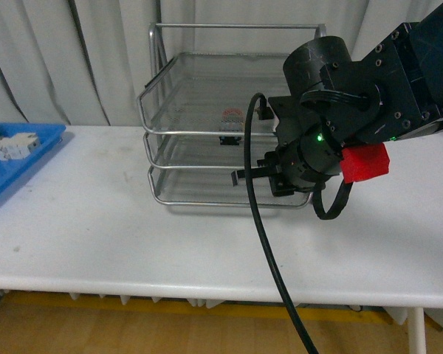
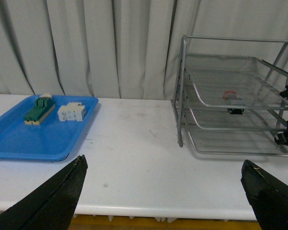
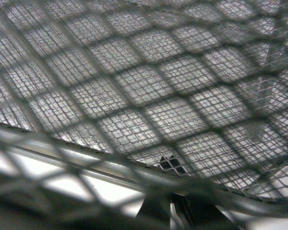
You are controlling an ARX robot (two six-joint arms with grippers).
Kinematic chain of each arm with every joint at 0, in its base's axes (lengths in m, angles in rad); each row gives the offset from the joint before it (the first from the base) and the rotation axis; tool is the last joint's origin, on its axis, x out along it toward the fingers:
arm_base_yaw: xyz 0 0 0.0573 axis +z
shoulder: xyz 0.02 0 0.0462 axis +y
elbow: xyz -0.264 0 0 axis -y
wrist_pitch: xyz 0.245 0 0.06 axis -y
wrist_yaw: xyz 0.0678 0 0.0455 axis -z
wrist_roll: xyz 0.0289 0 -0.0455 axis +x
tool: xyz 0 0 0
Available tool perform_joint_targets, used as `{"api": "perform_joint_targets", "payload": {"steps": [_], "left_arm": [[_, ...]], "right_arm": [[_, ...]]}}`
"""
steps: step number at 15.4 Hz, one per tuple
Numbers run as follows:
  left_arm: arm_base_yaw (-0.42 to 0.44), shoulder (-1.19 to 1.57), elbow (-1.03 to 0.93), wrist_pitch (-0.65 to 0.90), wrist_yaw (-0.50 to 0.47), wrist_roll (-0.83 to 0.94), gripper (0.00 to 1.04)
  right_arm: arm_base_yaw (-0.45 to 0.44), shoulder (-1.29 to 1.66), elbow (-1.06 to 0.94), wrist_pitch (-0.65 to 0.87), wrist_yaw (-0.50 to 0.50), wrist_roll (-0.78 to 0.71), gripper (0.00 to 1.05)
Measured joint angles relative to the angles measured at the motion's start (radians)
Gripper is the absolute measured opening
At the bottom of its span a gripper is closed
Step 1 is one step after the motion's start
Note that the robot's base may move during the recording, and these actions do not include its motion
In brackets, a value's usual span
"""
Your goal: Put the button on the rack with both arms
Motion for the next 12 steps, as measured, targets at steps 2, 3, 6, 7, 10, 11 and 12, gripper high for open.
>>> {"api": "perform_joint_targets", "payload": {"steps": [2,3,6,7,10,11,12], "left_arm": [[0.000,0.000,0.000,0.000,0.000,0.000,0.98],[0.000,0.000,0.000,0.000,0.000,0.000,0.98],[0.000,0.000,0.000,0.000,0.000,0.000,0.98],[0.000,0.000,0.000,0.000,0.000,0.000,0.98],[0.000,0.000,0.000,0.000,0.000,0.000,0.98],[0.000,0.000,0.000,0.000,0.000,0.000,0.98],[0.000,0.000,0.000,0.000,0.000,0.000,0.98]], "right_arm": [[0.001,0.000,-0.006,0.013,-0.008,0.009,0.02],[0.001,-0.006,-0.018,0.023,-0.012,0.018,0.02],[0.003,-0.049,-0.092,0.056,-0.048,0.053,0.02],[0.007,-0.089,-0.148,0.084,-0.076,0.068,0.02],[-0.001,-0.262,-0.361,0.211,-0.172,0.115,0.02],[-0.021,-0.328,-0.444,0.260,-0.202,0.134,0.02],[-0.061,-0.411,-0.552,0.330,-0.229,0.152,0.02]]}}
